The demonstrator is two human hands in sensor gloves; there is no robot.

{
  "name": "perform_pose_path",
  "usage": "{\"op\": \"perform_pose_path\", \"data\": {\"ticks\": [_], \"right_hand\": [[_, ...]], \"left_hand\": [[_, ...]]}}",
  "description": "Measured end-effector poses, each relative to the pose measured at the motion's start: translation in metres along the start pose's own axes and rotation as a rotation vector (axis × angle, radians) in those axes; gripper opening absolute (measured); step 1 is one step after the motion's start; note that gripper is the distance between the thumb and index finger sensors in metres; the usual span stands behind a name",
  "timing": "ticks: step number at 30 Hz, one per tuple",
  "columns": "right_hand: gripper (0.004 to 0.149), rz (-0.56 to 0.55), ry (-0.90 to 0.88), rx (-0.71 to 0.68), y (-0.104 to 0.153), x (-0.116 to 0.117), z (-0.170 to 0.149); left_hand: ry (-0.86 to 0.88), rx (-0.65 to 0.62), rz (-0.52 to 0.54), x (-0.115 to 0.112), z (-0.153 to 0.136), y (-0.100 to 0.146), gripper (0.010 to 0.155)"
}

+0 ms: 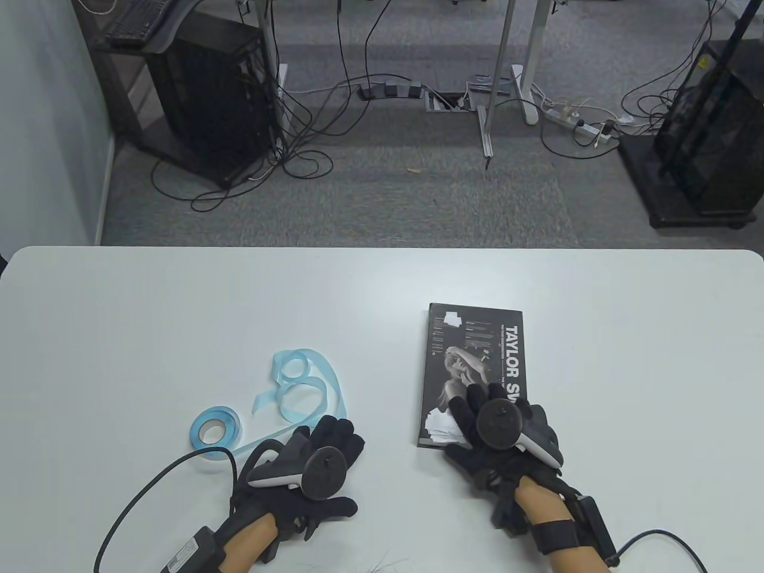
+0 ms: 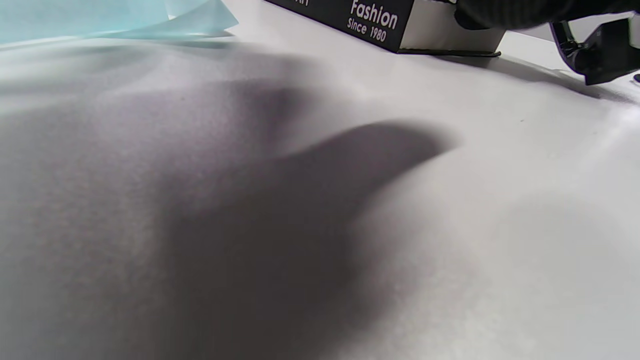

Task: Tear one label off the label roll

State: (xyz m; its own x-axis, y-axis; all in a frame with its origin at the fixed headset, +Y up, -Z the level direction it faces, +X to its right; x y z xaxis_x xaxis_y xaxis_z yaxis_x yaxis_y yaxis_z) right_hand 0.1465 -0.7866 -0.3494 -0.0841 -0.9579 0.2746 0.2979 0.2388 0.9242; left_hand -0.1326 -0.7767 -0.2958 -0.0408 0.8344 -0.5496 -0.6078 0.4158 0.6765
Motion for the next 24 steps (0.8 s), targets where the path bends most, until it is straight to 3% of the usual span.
{"op": "perform_pose_path", "data": {"ticks": [12,24], "right_hand": [[0.076,0.036,0.075,-0.143,0.006,0.012,0.065],[0.076,0.021,0.099,-0.111,-0.021,0.013,0.088]], "left_hand": [[-0.005,0.003,0.005,0.001,-0.001,0.004,0.094],[-0.001,0.006,0.008,0.002,-0.003,0.005,0.094]]}}
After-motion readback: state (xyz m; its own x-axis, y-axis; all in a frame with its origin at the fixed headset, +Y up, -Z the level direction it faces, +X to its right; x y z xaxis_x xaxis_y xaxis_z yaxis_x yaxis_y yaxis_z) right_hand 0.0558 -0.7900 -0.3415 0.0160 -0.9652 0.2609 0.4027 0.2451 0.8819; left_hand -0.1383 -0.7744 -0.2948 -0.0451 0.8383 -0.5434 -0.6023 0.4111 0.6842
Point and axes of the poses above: the tracker on the back of each hand, its own z axis roughly to the thumb side, its own y axis roughly from the fingertips to the wrist, x = y × z, the point moved 2 cm from there along -y, roughly from the wrist to the fingertips, and after that the axes turned 14 degrees about y, right-handed, at the moved point
